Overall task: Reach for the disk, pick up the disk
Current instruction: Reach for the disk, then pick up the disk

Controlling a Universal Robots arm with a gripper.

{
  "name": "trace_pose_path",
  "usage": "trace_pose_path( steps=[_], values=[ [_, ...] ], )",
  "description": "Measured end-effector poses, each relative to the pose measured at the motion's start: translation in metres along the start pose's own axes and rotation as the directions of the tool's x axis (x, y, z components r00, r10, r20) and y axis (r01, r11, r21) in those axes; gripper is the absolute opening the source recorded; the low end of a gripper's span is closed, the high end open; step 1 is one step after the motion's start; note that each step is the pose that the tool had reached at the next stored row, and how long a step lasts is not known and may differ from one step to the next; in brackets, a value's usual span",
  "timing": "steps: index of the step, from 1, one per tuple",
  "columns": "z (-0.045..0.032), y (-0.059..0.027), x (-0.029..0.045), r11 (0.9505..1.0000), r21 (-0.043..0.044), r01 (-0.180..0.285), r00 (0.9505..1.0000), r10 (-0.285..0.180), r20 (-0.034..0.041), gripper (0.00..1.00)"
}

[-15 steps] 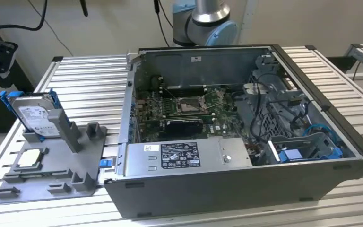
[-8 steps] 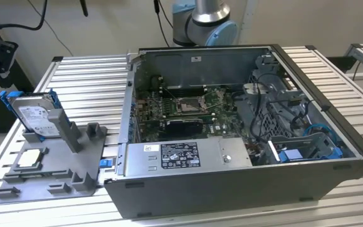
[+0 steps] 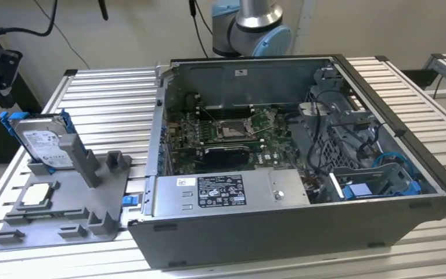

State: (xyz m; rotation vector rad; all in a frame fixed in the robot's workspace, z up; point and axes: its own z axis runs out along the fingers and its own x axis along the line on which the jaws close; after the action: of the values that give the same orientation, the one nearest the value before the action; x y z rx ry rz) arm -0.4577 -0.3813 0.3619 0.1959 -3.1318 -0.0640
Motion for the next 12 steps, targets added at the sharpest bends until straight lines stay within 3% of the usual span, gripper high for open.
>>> trace_pose_path(
  steps=[6,12],
  values=[
    [0.0,0.0,0.0,0.9985,0.0,0.054,0.9985,-0.054,-0.0022,0.0],
    [0.0,0.0,0.0001,0.9936,-0.0001,0.113,0.9936,-0.113,-0.0047,0.0]
  ],
)
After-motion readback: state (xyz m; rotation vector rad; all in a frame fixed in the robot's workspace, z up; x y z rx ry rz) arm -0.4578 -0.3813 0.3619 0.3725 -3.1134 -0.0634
